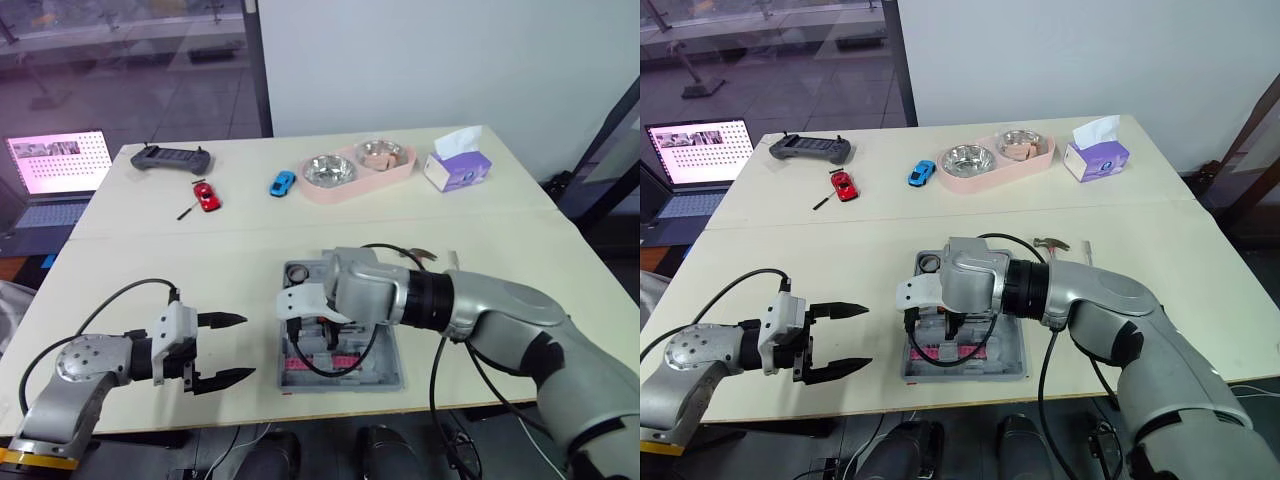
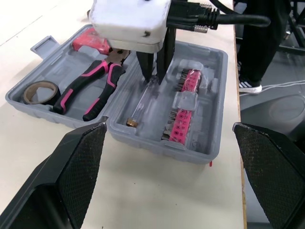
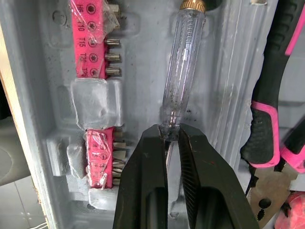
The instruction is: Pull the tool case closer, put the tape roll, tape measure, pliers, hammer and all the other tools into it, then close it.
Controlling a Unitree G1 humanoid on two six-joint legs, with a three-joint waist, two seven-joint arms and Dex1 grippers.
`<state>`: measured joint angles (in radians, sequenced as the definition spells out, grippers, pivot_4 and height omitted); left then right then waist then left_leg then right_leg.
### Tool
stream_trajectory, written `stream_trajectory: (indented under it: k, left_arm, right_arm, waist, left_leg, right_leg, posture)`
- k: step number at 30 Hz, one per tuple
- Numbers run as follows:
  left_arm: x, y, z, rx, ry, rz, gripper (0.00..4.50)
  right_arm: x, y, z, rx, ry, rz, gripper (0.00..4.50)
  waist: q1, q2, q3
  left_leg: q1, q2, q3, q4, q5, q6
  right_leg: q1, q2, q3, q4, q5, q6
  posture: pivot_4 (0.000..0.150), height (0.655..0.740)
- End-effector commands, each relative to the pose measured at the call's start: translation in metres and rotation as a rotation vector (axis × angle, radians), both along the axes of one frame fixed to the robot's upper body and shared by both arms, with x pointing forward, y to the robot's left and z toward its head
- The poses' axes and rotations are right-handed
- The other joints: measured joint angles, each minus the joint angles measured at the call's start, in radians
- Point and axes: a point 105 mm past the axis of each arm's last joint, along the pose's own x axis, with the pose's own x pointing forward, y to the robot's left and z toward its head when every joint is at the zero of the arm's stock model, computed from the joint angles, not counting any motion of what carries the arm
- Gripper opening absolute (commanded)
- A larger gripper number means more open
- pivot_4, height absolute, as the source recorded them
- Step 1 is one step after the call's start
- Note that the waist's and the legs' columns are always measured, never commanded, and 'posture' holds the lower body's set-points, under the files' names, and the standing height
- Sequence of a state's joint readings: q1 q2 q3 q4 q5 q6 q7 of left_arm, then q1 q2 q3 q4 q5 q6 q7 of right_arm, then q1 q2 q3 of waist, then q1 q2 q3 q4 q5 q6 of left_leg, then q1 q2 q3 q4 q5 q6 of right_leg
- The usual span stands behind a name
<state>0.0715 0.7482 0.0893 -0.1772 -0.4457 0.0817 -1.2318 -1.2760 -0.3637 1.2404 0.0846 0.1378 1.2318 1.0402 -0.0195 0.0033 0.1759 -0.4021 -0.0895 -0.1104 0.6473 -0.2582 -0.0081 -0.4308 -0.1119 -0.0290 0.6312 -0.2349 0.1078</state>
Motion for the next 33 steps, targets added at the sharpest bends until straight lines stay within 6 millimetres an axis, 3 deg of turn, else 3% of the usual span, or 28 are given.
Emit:
stream_trajectory:
  k: [1, 21, 24, 33]
  left_arm:
    - [-0.002, -0.004, 0.007, -0.001, -0.029, -0.014, 4.5]
    - [0.0, -0.005, 0.008, -0.004, -0.022, -0.006, 4.5]
    - [-0.001, -0.007, 0.008, -0.008, -0.017, -0.008, 4.5]
    - [-0.001, -0.008, 0.008, -0.013, -0.007, -0.007, 4.5]
  right_arm:
    - [0.001, 0.01, 0.008, 0.04, -0.02, 0.016, 0.02]
    - [0.004, 0.013, 0.011, 0.057, -0.034, 0.016, 0.02]
    - [0.002, 0.014, 0.014, 0.069, -0.029, 0.01, 1.27]
    - [0.004, 0.011, 0.019, 0.091, -0.039, -0.005, 1.27]
  waist:
    - [0.0, 0.0, 0.0]
    - [0.0, 0.0, 0.0]
    - [-0.001, 0.0, 0.0]
    - [0.001, 0.0, 0.0]
  left_leg:
    - [0.0, 0.0, 0.0, 0.0, 0.0, 0.0]
    - [0.0, 0.0, 0.0, 0.0, 0.0, 0.0]
    - [0.0, 0.0, 0.0, 0.0, 0.0, 0.0]
    - [0.0, 0.0, 0.0, 0.0, 0.0, 0.0]
  right_leg:
    - [0.0, 0.0, 0.0, 0.0, 0.0, 0.0]
    - [0.0, 0.0, 0.0, 0.0, 0.0, 0.0]
    - [0.0, 0.0, 0.0, 0.0, 0.0, 0.0]
    - [0.0, 0.0, 0.0, 0.0, 0.0, 0.0]
  posture:
    - [0.15, 0.737]
    - [0.15, 0.737]
    - [0.15, 0.737]
    - [0.15, 0.737]
